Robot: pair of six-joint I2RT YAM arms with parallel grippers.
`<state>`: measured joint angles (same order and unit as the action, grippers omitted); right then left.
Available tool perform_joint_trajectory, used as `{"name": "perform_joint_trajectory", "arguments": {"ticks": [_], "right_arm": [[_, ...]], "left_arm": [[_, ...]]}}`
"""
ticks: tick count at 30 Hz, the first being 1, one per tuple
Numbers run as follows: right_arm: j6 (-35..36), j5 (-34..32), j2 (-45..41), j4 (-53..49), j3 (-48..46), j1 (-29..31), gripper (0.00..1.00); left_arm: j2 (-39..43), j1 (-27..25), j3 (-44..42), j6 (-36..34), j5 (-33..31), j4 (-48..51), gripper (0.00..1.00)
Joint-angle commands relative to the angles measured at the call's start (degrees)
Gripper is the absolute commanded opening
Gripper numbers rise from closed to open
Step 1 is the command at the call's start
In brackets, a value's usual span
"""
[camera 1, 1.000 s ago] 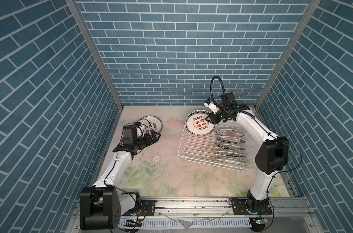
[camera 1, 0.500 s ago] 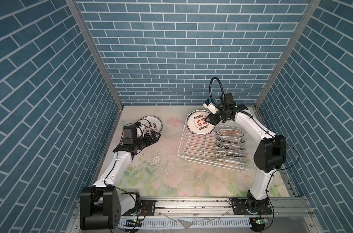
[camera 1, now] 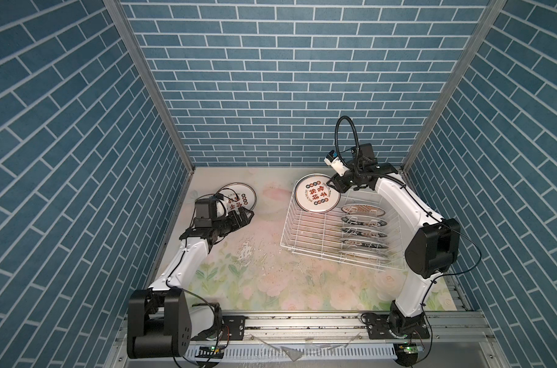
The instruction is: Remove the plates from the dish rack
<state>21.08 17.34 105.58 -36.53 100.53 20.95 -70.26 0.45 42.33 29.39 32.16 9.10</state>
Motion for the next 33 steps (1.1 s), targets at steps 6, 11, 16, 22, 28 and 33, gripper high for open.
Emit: {"name": "perform_joint_trajectory", "arguments": {"ticks": [6, 11, 16, 22, 28, 33], "right_arm": [[2.77, -2.40, 1.72, 2.08, -1.72, -0.30, 0.46], [2.60, -1.88, 2.81, 2.43, -1.79, -0.32, 0.46], [2.35, -1.45, 2.79, 2.76, -2.34, -0.30, 0.46], [1.99, -1.00, 2.94, 3.04, -2.98, -0.27, 0.45], [1.39, 0.53, 2.65, 3.58, -4.45, -0.29, 0.45], [1.17, 2.43, 1.91, 3.99, -5.76, -0.29, 0.45]], "left_arm": [[-0.41, -0.27, -0.27, -0.17, -0.52, -0.42, 0.99], [-0.36, -0.27, -0.14, -0.13, -0.52, -0.29, 0.99], [-0.49, -0.28, -0.05, -0.18, -0.54, -0.28, 0.99], [-0.76, -0.27, -0.39, -0.13, -0.52, -0.68, 0.99], [-0.66, -0.27, -0.66, -0.12, -0.60, -0.68, 0.99], [-0.76, -0.27, -0.58, -0.12, -0.79, -0.75, 0.99]]}}
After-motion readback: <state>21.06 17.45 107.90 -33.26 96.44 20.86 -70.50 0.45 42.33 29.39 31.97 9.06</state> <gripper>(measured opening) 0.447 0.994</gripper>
